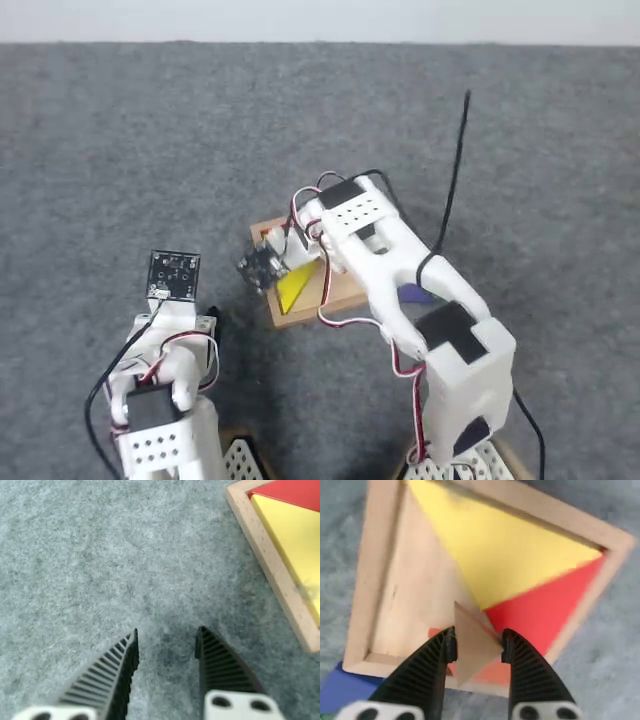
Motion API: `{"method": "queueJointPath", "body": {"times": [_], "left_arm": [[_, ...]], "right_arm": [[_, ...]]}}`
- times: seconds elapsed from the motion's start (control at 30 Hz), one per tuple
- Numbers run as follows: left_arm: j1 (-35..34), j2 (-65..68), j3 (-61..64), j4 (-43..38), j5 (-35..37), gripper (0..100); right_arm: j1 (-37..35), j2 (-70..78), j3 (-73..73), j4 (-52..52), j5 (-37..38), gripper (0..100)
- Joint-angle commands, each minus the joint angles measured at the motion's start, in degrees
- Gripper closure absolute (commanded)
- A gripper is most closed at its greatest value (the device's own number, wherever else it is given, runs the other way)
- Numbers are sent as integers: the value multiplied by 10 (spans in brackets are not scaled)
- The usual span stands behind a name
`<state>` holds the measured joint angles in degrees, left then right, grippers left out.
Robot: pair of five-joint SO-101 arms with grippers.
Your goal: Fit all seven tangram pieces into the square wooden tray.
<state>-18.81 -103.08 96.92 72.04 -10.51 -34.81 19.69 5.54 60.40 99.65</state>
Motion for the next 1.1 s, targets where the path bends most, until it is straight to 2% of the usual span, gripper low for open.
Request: {"method": "queueJointPath", "body": {"times": [0.0, 0.13, 0.37, 0.73, 0.83, 1.0, 1.07], "left_arm": [[1, -11, -5, 4, 4, 810], [1, -11, -5, 4, 4, 810], [1, -11, -5, 4, 4, 810], [1, -11, -5, 4, 4, 810], [1, -11, -5, 4, 4, 810], [1, -11, -5, 4, 4, 810], [1, -11, -5, 4, 4, 810]], "right_arm": [[-4, 3, -33, -7, 52, 935], [-9, 7, -33, -8, 72, 913], [-11, 2, -35, -7, 43, 797], [-9, -64, -38, -13, 28, 789], [-12, -103, -55, -13, -47, 789], [2, -159, -85, -8, -215, 790], [7, -179, -82, -8, -304, 790]]}}
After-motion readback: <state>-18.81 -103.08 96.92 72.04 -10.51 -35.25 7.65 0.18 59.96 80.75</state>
